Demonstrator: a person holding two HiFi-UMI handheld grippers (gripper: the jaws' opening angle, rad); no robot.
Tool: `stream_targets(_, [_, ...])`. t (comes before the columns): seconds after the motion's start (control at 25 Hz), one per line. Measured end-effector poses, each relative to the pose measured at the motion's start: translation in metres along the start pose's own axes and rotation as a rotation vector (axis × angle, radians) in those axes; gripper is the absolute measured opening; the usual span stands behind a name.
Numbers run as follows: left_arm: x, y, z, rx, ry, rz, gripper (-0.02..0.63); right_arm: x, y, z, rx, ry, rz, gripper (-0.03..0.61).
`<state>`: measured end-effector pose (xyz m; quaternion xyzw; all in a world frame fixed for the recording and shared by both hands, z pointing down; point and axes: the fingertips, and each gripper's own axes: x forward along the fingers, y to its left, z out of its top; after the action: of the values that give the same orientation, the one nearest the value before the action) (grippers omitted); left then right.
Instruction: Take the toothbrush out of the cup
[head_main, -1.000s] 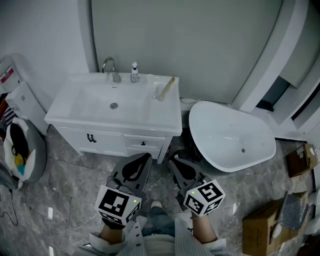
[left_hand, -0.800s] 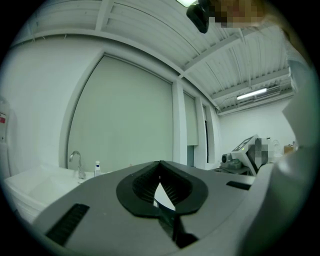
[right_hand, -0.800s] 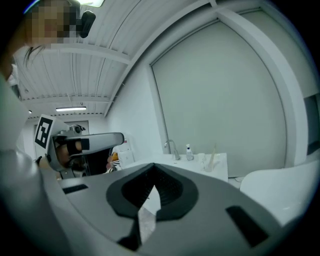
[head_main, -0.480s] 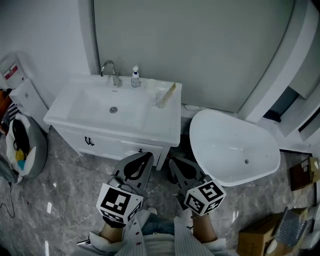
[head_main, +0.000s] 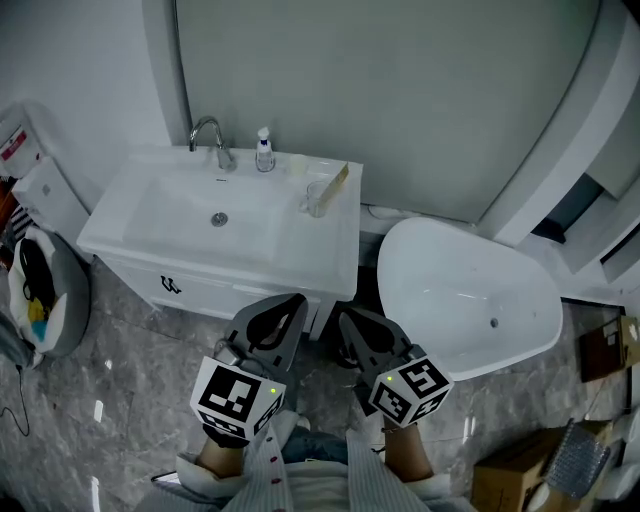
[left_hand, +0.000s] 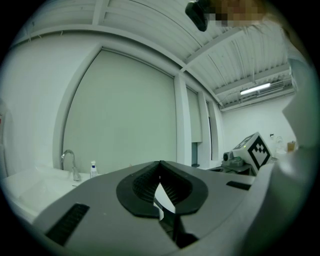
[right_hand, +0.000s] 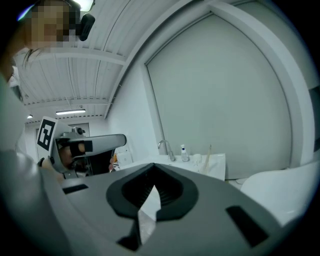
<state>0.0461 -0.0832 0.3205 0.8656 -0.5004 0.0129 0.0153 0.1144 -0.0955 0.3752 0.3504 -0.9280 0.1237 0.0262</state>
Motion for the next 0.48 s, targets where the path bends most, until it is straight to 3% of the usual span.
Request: stream_targets(0.48, [0.091,0.072,0.001,-0.012,0.008,-0.056,0.017,0.085,-0.067,0.022,-0.003,0.021,-0.045,0.011])
